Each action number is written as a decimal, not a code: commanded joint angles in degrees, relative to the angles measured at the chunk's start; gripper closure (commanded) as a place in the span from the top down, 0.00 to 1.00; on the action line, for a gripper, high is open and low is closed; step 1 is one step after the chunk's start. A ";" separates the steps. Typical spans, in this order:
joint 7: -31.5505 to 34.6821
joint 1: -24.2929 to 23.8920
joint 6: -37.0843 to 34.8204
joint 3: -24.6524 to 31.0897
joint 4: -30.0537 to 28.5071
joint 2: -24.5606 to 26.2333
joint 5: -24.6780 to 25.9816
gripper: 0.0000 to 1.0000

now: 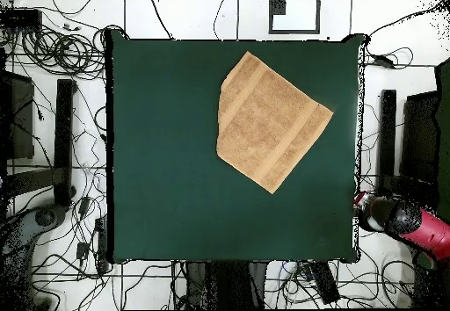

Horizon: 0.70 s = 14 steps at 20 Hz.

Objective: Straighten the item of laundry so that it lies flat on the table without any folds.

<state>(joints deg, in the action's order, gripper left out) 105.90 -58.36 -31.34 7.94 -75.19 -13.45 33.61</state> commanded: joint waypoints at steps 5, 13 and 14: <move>-11.54 1.41 -12.92 8.27 0.67 -0.21 -2.50 0.00; -11.99 1.21 -15.92 9.03 0.67 -1.02 -3.20 0.00; -11.84 1.15 -16.07 9.12 0.74 -0.99 -3.33 0.00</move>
<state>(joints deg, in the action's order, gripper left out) 105.91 -58.99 -40.53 9.11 -74.57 -14.15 33.04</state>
